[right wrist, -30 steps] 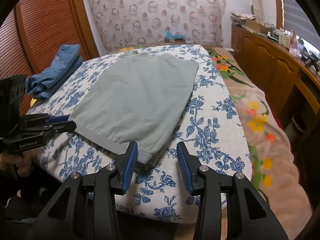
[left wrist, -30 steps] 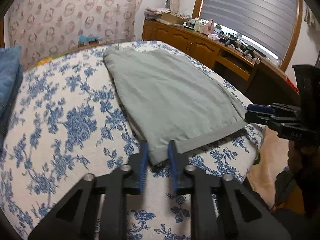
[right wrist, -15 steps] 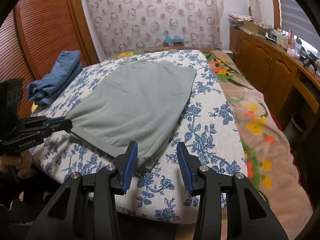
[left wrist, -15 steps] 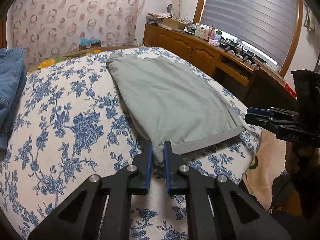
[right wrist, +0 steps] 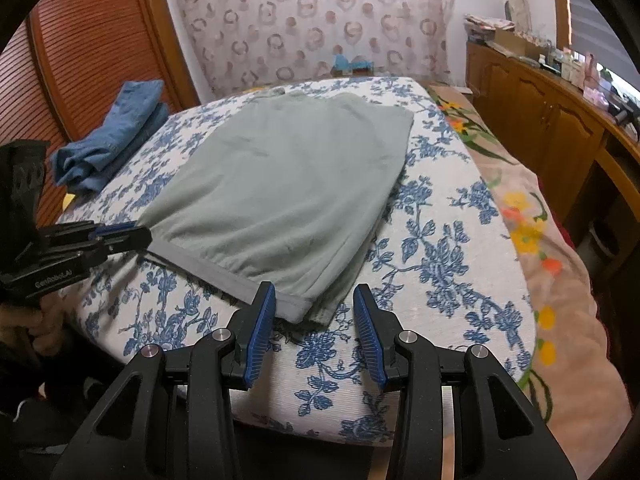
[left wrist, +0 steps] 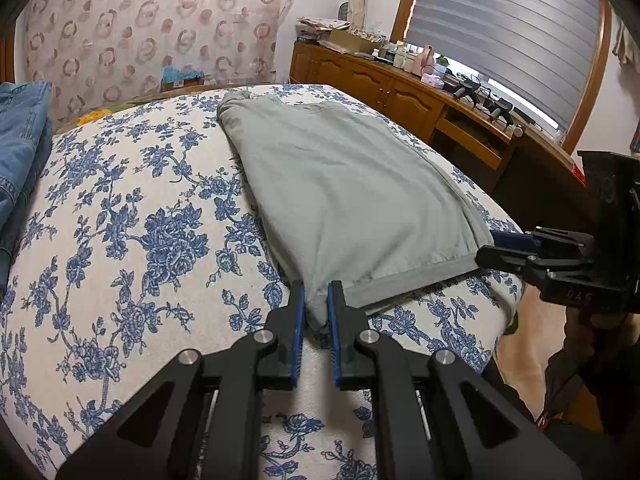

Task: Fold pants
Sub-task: 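Grasp the shirt hem with the left tool while the right tool grasps it too, then lift the grey-green garment off the bed with both tools, then carry the held edge over the garment with both tools, folding it onto itself, then lower the folded edge onto the garment and open both tools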

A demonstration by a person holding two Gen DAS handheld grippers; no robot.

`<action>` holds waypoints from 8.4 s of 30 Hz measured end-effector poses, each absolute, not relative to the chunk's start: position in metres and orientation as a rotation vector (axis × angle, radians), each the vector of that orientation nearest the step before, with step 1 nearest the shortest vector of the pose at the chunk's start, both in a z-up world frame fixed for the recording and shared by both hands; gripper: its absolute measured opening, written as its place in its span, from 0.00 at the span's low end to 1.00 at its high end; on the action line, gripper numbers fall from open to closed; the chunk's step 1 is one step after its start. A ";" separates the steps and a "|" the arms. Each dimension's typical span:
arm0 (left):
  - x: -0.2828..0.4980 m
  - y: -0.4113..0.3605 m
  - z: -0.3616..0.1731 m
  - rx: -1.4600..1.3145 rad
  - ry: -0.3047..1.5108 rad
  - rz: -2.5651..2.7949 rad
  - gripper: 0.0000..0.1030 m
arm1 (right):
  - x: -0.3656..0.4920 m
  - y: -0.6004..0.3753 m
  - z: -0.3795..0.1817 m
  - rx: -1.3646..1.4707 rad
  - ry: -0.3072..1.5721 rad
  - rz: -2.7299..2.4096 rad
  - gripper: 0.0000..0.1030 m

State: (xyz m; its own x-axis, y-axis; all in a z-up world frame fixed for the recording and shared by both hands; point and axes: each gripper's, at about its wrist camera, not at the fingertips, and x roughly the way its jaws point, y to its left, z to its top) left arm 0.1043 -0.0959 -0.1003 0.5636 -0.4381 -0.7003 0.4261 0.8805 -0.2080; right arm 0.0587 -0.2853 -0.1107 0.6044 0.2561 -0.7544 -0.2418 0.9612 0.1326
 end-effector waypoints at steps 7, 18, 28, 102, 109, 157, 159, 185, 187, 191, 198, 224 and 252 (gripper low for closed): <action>0.104 -0.096 -0.102 -0.022 0.827 -0.505 0.09 | 0.058 -0.276 -0.114 -0.004 0.875 0.283 0.35; 0.108 -0.088 -0.105 -0.065 0.834 -0.479 0.30 | 0.056 -0.272 -0.117 -0.010 0.863 0.304 0.17; 0.103 -0.104 -0.105 -0.035 0.807 -0.466 0.36 | 0.056 -0.272 -0.117 -0.004 0.858 0.307 0.17; 0.221 -0.011 0.099 0.066 0.364 -0.300 0.05 | 0.240 -0.194 0.102 -0.091 0.370 0.509 0.10; 0.193 -0.008 0.014 0.057 0.548 -0.303 0.05 | 0.217 -0.182 0.020 -0.135 0.560 0.551 0.10; 0.037 -0.020 -0.033 0.042 0.666 -0.404 0.05 | 0.054 -0.180 -0.082 -0.145 0.815 0.603 0.11; 0.033 -0.020 -0.025 0.047 0.650 -0.405 0.05 | 0.048 -0.182 -0.073 -0.137 0.794 0.611 0.11; 0.055 -0.011 0.003 0.045 0.567 -0.378 0.06 | 0.057 -0.177 -0.021 -0.225 0.659 0.599 0.11; 0.061 -0.010 -0.001 0.037 0.574 -0.377 0.06 | 0.063 -0.176 -0.025 -0.224 0.664 0.597 0.11; 0.075 -0.009 -0.010 0.033 0.591 -0.374 0.06 | 0.079 -0.174 -0.035 -0.224 0.676 0.589 0.11; 0.101 -0.008 -0.024 0.020 0.615 -0.368 0.06 | 0.109 -0.175 -0.049 -0.196 0.706 0.577 0.11; 0.168 -0.002 -0.064 -0.003 0.737 -0.343 0.08 | 0.176 -0.168 -0.092 -0.174 0.809 0.593 0.11; 0.169 0.026 -0.078 -0.023 0.779 -0.333 0.44 | 0.183 -0.184 -0.088 -0.184 0.803 0.554 0.36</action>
